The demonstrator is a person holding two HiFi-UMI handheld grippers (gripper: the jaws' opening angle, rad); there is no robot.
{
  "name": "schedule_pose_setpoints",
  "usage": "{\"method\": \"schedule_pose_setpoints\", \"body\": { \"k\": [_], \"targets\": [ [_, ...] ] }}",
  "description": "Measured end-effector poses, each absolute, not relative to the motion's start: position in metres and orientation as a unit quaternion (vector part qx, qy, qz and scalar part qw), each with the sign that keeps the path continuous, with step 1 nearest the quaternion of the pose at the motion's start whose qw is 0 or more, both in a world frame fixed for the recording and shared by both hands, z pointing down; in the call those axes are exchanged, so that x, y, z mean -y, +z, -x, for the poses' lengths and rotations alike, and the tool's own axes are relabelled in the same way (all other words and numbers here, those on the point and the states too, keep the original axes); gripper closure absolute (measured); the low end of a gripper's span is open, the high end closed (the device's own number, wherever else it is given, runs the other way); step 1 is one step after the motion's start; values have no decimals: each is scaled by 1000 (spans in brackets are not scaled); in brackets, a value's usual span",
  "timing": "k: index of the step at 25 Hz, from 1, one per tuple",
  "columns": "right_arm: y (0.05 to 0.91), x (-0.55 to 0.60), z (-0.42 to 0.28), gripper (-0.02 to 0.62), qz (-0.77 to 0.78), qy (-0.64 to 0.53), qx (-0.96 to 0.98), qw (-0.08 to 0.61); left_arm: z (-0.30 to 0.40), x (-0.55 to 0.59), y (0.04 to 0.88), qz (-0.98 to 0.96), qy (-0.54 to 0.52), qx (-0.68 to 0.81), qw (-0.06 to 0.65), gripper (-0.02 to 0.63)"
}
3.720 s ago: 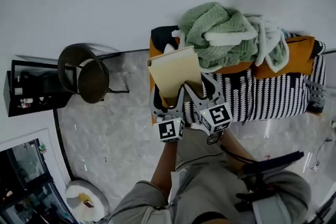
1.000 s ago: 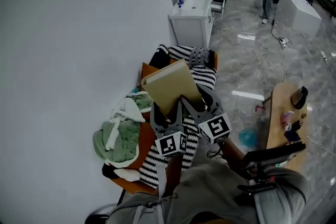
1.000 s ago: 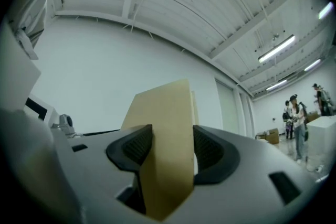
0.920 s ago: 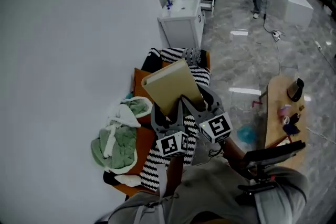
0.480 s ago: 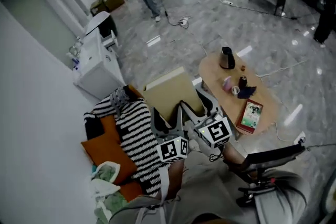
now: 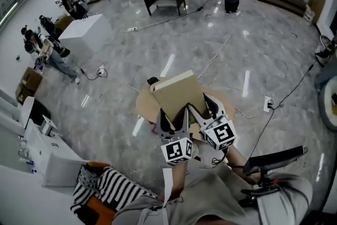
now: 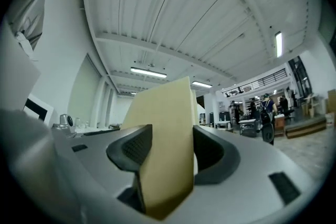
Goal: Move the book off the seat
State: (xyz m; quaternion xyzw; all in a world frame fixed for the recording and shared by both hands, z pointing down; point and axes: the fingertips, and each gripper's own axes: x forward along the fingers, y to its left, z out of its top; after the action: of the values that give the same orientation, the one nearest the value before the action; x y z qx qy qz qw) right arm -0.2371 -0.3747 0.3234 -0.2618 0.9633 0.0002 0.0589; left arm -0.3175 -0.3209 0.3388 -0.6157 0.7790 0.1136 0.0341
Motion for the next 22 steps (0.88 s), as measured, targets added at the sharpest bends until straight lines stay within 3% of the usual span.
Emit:
{"method": "schedule_pose_setpoints", "body": {
  "k": [12,22],
  "targets": [
    [323,517,249,367,378,27,-925,14,338,484,344,702,147,-697,4,216],
    [327,565,224,367,414,25,-910,18,316,539,348,726,141,-673,0,216]
  ]
}}
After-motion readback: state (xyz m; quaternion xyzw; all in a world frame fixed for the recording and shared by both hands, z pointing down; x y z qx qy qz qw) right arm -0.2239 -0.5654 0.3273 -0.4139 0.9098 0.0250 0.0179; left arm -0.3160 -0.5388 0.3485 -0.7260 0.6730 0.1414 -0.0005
